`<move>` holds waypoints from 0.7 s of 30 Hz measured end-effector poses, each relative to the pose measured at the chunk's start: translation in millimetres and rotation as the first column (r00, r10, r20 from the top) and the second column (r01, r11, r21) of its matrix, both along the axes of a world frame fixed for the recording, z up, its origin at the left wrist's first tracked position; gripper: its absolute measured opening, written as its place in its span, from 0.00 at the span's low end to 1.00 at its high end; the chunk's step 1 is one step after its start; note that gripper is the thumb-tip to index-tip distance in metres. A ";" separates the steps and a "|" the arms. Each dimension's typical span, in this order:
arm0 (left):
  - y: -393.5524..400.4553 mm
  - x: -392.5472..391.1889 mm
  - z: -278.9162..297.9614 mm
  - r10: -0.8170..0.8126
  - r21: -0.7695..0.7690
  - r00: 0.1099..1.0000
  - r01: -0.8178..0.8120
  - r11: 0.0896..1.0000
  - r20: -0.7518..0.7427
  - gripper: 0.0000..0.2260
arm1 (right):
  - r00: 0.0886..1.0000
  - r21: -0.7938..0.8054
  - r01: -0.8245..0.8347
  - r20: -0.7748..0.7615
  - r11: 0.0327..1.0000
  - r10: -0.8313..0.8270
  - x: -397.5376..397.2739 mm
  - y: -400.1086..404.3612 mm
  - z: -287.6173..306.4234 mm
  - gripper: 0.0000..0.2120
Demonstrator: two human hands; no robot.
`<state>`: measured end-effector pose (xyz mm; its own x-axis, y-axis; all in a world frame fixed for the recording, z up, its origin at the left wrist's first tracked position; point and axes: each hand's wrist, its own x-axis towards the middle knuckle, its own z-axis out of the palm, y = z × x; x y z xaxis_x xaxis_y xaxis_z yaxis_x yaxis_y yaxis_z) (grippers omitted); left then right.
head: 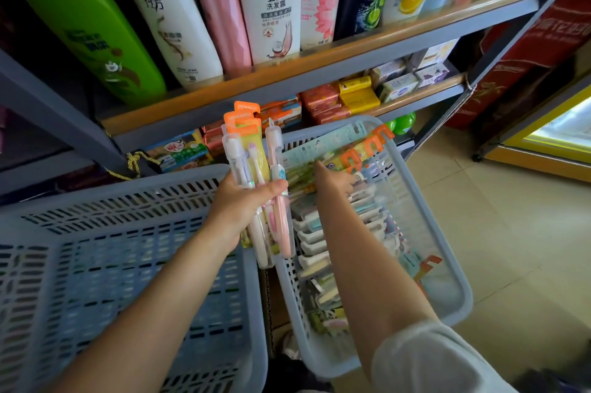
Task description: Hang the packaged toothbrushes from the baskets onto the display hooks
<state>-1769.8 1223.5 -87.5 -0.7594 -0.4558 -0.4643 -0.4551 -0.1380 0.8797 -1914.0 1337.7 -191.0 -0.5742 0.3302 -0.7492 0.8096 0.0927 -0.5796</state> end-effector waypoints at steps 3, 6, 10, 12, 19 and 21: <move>0.8 0.6 0.0 -0.008 0.008 1.000 0.008 1.000 -0.007 0.17 | 0.994 -0.140 0.064 -0.080 0.988 -0.076 13.5 12.6 -6.5 0.38; 2.0 -0.1 0.2 -0.024 -0.006 1.000 0.024 1.000 -0.011 0.17 | 0.988 -0.218 0.075 -0.119 0.973 -0.103 25.2 26.8 -11.8 0.37; 2.6 0.5 2.0 -0.013 -0.003 1.000 0.013 1.000 -0.011 0.17 | 0.983 -0.269 0.058 -0.154 0.962 -0.102 41.2 42.7 -9.8 0.43; 3.7 1.5 3.1 -0.011 -0.012 1.000 0.011 1.000 -0.007 0.17 | 0.979 -0.275 0.020 -0.189 0.961 -0.074 51.7 55.9 -2.3 0.36; 18.0 8.5 14.4 -0.091 -0.104 0.996 0.090 0.990 0.000 0.17 | 0.923 -0.212 -0.268 -0.336 0.940 0.187 97.3 110.6 28.9 0.20; 25.0 12.1 15.0 -0.134 -0.107 0.991 0.135 0.985 0.015 0.16 | 0.899 -0.213 -0.331 -0.368 0.919 0.238 107.1 125.6 37.6 0.20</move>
<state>-1757.7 1248.5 -72.4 -0.8137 -0.3973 -0.4243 -0.4701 0.0205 0.8824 -1806.9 1463.3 -153.4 -0.8405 -0.0685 -0.5375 0.5307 0.0964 -0.8421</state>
